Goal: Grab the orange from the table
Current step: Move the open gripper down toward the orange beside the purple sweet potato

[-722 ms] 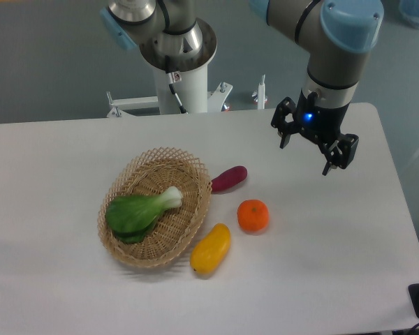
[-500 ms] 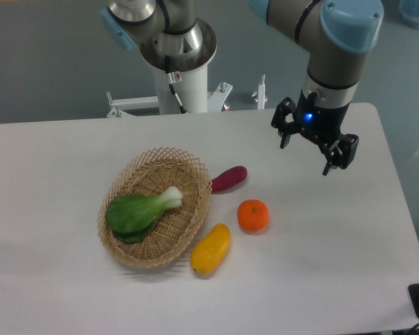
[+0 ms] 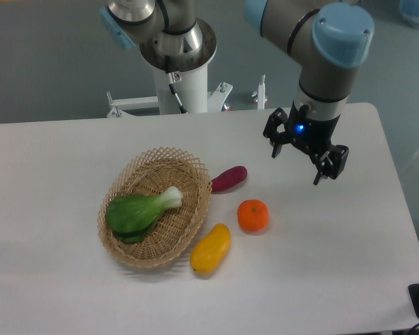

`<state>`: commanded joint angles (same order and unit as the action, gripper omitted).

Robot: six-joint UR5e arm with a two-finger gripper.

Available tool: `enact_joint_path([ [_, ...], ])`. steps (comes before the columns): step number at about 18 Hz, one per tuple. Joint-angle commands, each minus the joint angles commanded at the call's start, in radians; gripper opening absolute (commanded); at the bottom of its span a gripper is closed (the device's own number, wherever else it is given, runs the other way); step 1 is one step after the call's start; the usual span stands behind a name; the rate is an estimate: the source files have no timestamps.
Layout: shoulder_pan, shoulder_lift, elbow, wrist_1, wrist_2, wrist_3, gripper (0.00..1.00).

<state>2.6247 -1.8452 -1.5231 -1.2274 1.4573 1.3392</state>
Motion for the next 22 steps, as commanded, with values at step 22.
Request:
enact_joint_path([
  [22, -0.095, -0.146, -0.252, 0.310, 0.106, -0.032, 1.00],
])
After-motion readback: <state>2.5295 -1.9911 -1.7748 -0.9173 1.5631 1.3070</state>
